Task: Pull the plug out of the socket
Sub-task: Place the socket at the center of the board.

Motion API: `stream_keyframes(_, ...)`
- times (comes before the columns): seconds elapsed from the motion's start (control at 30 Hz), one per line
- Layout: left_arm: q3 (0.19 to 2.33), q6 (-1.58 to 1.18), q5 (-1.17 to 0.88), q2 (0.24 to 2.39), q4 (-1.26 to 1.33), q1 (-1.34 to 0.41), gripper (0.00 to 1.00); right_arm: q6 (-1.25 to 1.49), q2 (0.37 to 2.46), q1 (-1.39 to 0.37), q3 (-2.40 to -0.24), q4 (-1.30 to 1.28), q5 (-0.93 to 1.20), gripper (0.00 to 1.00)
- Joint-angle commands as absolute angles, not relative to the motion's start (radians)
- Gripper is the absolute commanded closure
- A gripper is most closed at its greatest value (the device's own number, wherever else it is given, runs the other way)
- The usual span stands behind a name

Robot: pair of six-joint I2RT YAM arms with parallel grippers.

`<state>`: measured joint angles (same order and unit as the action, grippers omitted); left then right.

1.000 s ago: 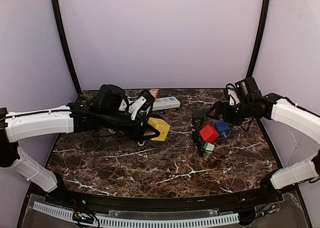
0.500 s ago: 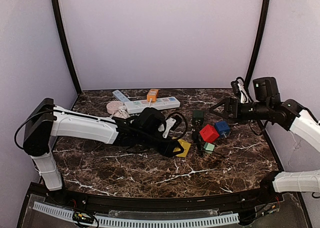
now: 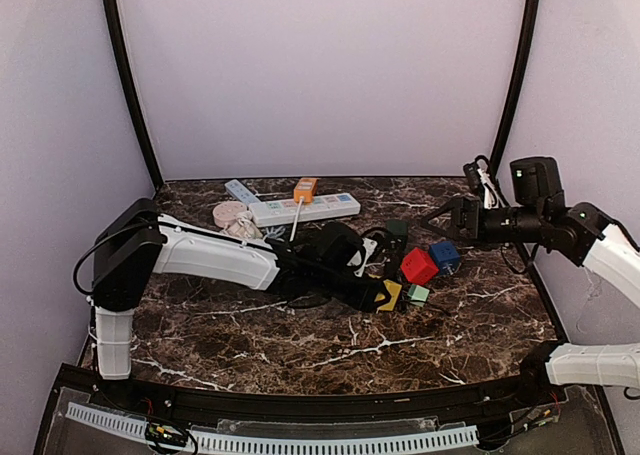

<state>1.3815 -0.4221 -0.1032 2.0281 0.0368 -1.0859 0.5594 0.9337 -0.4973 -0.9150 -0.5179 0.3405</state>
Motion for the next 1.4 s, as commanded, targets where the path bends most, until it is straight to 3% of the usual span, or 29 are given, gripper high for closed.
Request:
stream_keyframes(0.0,1.452,-0.423,-0.095,2.058,0.074,-1.099,0.92,0.557,0.91,-0.505,-0.891,-0.498,0.348,0.04)
stream_keyframes(0.3,1.56,-0.413,-0.152,2.169,0.096,-1.112,0.82,0.566,0.908,-0.506,-0.866,-0.491,0.358,0.04)
stream_keyframes(0.37,1.561,-0.404,-0.128,2.171,0.082,-1.112,0.69,0.567,0.908,-0.506,-0.861,-0.491,0.357,0.04)
stream_keyframes(0.4,1.563,-0.396,-0.117,2.17,0.07,-1.112,0.56,0.569,0.908,-0.507,-0.86,-0.491,0.359,0.04)
stream_keyframes(0.47,1.581,-0.387,-0.085,2.165,0.025,-1.113,0.39,0.572,0.905,-0.508,-0.856,-0.491,0.361,0.04)
stream_keyframes(0.57,1.591,-0.375,-0.044,2.145,-0.021,-1.112,0.26,0.574,0.906,-0.507,-0.852,-0.49,0.356,0.04)
stream_keyframes(0.63,1.587,-0.365,-0.029,2.126,-0.034,-1.112,0.09,0.576,0.907,-0.507,-0.849,-0.49,0.354,0.04)
stream_keyframes(0.7,1.581,-0.355,-0.021,2.109,-0.038,-1.113,0.03,0.577,0.905,-0.508,-0.846,-0.489,0.354,0.04)
stream_keyframes(0.9,1.543,-0.337,0.059,2.032,-0.053,-1.112,0.01,0.579,0.896,-0.51,-0.846,-0.496,0.351,0.04)
stream_keyframes(1.1,1.435,-0.268,0.225,1.802,-0.059,-1.112,0.01,0.568,0.882,-0.51,-0.862,-0.51,0.339,0.04)
stream_keyframes(1.37,1.366,-0.163,0.38,1.557,-0.297,-1.085,0.01,0.564,0.867,-0.511,-0.846,-0.508,0.306,0.04)
